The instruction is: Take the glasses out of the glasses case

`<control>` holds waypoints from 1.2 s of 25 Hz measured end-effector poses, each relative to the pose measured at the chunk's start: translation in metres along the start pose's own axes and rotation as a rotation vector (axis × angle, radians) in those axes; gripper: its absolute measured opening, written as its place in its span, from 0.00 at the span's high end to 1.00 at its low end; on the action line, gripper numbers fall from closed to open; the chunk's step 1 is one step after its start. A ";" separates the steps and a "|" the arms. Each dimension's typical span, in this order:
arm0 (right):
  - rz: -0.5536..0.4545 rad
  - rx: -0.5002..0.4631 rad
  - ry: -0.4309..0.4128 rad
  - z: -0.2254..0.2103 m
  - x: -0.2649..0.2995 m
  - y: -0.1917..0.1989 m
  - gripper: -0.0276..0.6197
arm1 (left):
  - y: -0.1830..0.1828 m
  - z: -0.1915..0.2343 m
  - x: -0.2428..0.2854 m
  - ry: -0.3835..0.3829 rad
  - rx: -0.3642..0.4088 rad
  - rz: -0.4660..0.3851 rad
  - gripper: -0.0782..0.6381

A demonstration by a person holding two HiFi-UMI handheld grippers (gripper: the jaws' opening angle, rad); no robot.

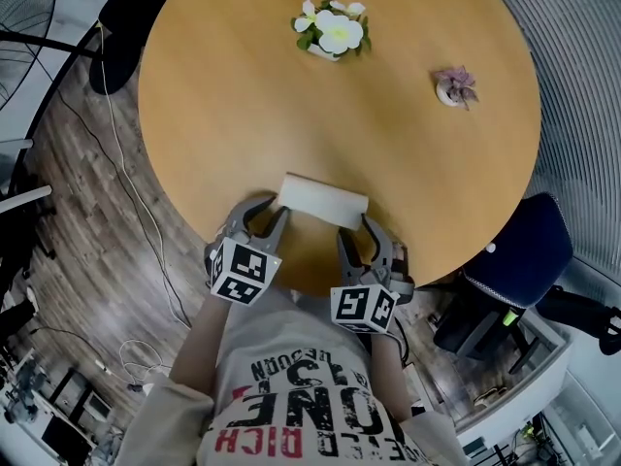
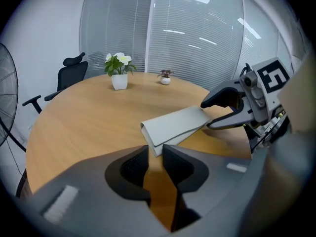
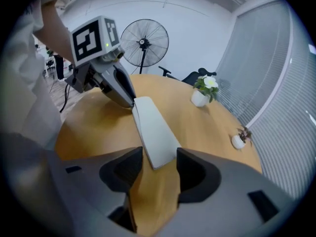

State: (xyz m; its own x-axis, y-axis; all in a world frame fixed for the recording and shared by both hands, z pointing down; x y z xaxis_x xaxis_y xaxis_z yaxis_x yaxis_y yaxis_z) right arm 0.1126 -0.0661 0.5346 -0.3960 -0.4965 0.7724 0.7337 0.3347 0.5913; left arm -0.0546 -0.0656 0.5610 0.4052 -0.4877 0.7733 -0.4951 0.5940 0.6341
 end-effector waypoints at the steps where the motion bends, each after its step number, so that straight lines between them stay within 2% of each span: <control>1: 0.012 -0.029 0.008 0.001 0.001 0.001 0.67 | 0.000 0.000 0.000 0.004 -0.010 -0.001 0.75; 4: 0.038 -0.098 0.037 0.003 0.004 0.002 0.67 | 0.001 0.000 0.000 0.013 -0.022 -0.002 0.76; 7: 0.041 -0.115 0.061 0.000 0.004 0.001 0.67 | 0.001 0.000 0.001 0.013 -0.019 -0.002 0.76; 16: -0.007 -0.006 0.052 -0.008 0.000 -0.002 0.67 | 0.002 0.000 0.001 0.012 -0.010 -0.009 0.76; 22: -0.066 0.092 0.061 -0.018 -0.007 -0.010 0.74 | 0.002 0.000 0.001 0.012 -0.015 -0.016 0.76; 30: -0.099 0.161 0.071 -0.032 -0.008 -0.017 0.77 | 0.002 0.000 0.002 0.012 -0.023 -0.016 0.76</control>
State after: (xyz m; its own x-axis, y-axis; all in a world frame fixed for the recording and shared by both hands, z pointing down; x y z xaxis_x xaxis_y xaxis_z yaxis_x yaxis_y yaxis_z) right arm 0.1208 -0.0932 0.5116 -0.4176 -0.5865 0.6941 0.5934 0.4025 0.6971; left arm -0.0545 -0.0650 0.5641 0.4226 -0.4893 0.7629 -0.4704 0.6011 0.6461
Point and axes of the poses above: the fingertips, and each gripper's own axes: x forward along the fingers, z to its left, y out of its underside, the point moved 6 cm from there along -x, backward along the fingers, and after that the axes turned 9 degrees about x, right-handed, at the moved point
